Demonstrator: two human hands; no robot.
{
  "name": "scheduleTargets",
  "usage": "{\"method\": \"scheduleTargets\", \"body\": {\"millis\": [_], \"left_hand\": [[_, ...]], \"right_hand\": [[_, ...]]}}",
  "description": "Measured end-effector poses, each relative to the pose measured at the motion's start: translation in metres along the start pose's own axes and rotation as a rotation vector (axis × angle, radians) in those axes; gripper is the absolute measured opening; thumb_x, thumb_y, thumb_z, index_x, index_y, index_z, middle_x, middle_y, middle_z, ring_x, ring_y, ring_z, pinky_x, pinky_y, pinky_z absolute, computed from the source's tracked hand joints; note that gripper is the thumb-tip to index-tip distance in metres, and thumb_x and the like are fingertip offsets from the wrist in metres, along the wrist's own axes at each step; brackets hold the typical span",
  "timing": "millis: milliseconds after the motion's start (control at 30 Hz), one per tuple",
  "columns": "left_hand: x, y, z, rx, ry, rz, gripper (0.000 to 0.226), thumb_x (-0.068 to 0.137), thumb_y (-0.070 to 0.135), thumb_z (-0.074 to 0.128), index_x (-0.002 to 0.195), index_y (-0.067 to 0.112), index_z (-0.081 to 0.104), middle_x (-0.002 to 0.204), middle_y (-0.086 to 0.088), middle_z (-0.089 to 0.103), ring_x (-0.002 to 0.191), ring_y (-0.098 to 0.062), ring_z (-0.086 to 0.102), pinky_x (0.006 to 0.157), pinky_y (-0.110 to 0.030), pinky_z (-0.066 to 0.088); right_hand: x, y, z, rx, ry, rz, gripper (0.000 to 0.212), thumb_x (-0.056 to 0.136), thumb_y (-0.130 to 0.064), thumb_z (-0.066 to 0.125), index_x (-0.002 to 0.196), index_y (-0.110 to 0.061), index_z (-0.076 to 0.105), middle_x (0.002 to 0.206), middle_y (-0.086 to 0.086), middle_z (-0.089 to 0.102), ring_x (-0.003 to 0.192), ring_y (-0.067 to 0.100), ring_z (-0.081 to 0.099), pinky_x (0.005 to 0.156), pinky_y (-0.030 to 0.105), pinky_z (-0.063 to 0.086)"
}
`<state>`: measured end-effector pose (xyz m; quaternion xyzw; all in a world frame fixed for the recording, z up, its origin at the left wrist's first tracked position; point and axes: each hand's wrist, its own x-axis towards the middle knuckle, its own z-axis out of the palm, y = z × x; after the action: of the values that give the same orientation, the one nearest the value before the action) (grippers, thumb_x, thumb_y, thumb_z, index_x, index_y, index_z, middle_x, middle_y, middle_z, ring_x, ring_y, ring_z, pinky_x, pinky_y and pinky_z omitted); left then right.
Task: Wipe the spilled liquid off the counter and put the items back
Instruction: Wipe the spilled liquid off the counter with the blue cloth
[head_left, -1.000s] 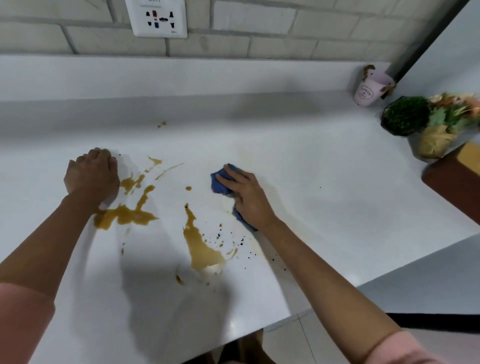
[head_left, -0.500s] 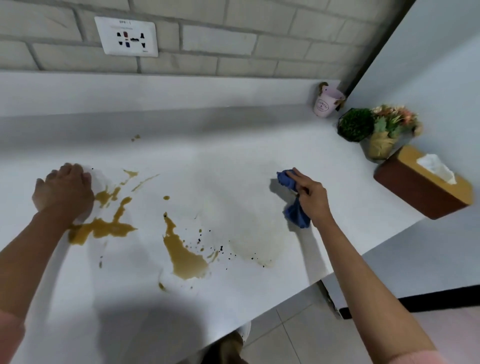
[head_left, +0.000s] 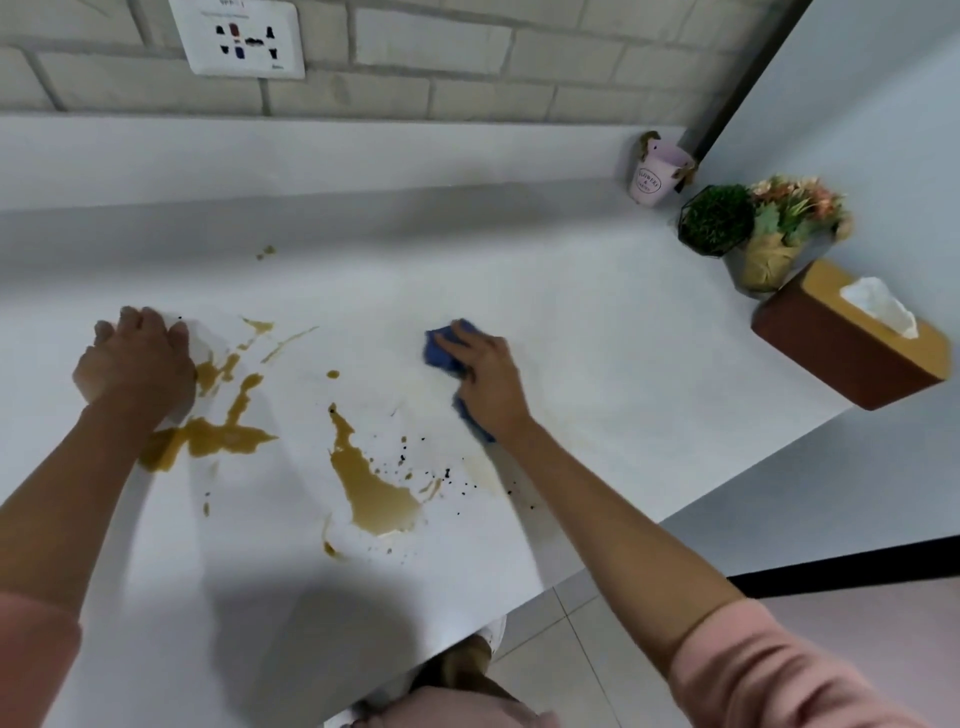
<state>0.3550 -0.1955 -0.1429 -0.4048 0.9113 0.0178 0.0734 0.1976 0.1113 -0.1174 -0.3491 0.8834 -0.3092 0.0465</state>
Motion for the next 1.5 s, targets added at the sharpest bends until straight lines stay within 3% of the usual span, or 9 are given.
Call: {"method": "scheduleTargets", "body": {"millis": [100, 200, 333, 600, 767, 1100, 1233, 1333, 1500], "left_hand": [[0.0, -0.001, 0.0, 0.003, 0.002, 0.006, 0.049, 0.093, 0.024, 0.04, 0.135, 0.0, 0.034, 0.132, -0.02, 0.034, 0.126, -0.039, 0.031, 0.1, -0.051, 0.038], [0.0, -0.003, -0.003, -0.004, -0.007, 0.0, 0.05, 0.092, 0.023, 0.041, 0.137, 0.002, 0.033, 0.133, -0.019, 0.033, 0.127, -0.038, 0.03, 0.102, -0.05, 0.037], [0.001, -0.003, -0.003, -0.011, -0.037, -0.014, 0.053, 0.09, 0.019, 0.044, 0.138, 0.002, 0.031, 0.135, -0.019, 0.033, 0.129, -0.038, 0.029, 0.105, -0.051, 0.035], [0.0, -0.002, 0.008, -0.247, 0.084, -0.035, 0.039, 0.097, 0.019, 0.03, 0.122, -0.01, 0.04, 0.123, -0.029, 0.04, 0.117, -0.048, 0.036, 0.099, -0.058, 0.035], [-0.014, -0.002, 0.0, -0.341, 0.211, -0.03, 0.035, 0.095, 0.021, 0.033, 0.102, -0.009, 0.048, 0.108, -0.032, 0.049, 0.102, -0.053, 0.043, 0.084, -0.065, 0.039], [-0.02, 0.001, -0.005, -0.295, 0.154, -0.05, 0.041, 0.098, 0.028, 0.029, 0.124, -0.003, 0.037, 0.125, -0.025, 0.042, 0.117, -0.046, 0.04, 0.097, -0.06, 0.038], [-0.027, 0.0, -0.009, -0.286, 0.138, -0.025, 0.044, 0.099, 0.03, 0.022, 0.129, 0.001, 0.035, 0.129, -0.023, 0.041, 0.122, -0.042, 0.039, 0.097, -0.059, 0.039], [-0.032, -0.002, -0.014, -0.282, 0.129, -0.015, 0.043, 0.1, 0.029, 0.022, 0.13, 0.001, 0.035, 0.129, -0.024, 0.042, 0.122, -0.042, 0.04, 0.096, -0.058, 0.039], [-0.031, -0.004, -0.017, -0.289, 0.101, -0.002, 0.045, 0.099, 0.026, 0.023, 0.134, 0.0, 0.033, 0.133, -0.026, 0.041, 0.124, -0.044, 0.039, 0.099, -0.057, 0.038]], "right_hand": [[-0.016, -0.032, 0.029, 0.074, -0.078, -0.087, 0.054, 0.072, 0.022, 0.047, 0.12, 0.002, 0.061, 0.132, 0.019, 0.056, 0.124, 0.03, 0.044, 0.106, 0.016, 0.022], [-0.026, -0.056, 0.035, 0.329, -0.294, -0.086, 0.031, 0.087, 0.02, 0.04, 0.091, 0.009, 0.068, 0.094, 0.025, 0.067, 0.091, 0.028, 0.058, 0.114, 0.021, 0.019], [-0.023, -0.049, -0.007, 0.428, -0.318, 0.005, 0.053, 0.083, 0.017, 0.039, 0.124, -0.009, 0.061, 0.137, 0.007, 0.055, 0.129, 0.013, 0.046, 0.109, 0.013, 0.028], [-0.073, 0.061, -0.098, 0.255, -0.081, 0.295, 0.051, 0.087, 0.016, 0.038, 0.122, -0.011, 0.062, 0.139, 0.002, 0.052, 0.133, 0.013, 0.043, 0.109, 0.015, 0.028], [-0.113, 0.069, -0.064, -0.037, 0.102, 0.235, 0.062, 0.08, 0.024, 0.037, 0.132, -0.007, 0.051, 0.149, 0.007, 0.037, 0.137, 0.026, 0.032, 0.106, 0.009, 0.019], [-0.102, -0.029, 0.031, 0.074, 0.249, 0.157, 0.063, 0.075, 0.022, 0.046, 0.129, -0.009, 0.055, 0.146, 0.007, 0.043, 0.135, 0.026, 0.032, 0.111, 0.017, 0.022], [-0.079, -0.06, 0.057, 0.18, 0.232, 0.135, 0.063, 0.072, 0.025, 0.046, 0.127, -0.004, 0.057, 0.142, 0.01, 0.047, 0.133, 0.025, 0.032, 0.103, 0.001, 0.013], [-0.057, -0.074, 0.055, 0.366, 0.081, 0.102, 0.049, 0.074, 0.024, 0.04, 0.111, 0.003, 0.065, 0.128, 0.017, 0.057, 0.126, 0.03, 0.043, 0.101, 0.012, 0.024], [-0.039, -0.048, 0.007, 0.462, -0.015, 0.123, 0.056, 0.082, 0.019, 0.036, 0.127, -0.006, 0.057, 0.143, 0.008, 0.047, 0.121, 0.004, 0.044, 0.091, -0.009, 0.025]]}}
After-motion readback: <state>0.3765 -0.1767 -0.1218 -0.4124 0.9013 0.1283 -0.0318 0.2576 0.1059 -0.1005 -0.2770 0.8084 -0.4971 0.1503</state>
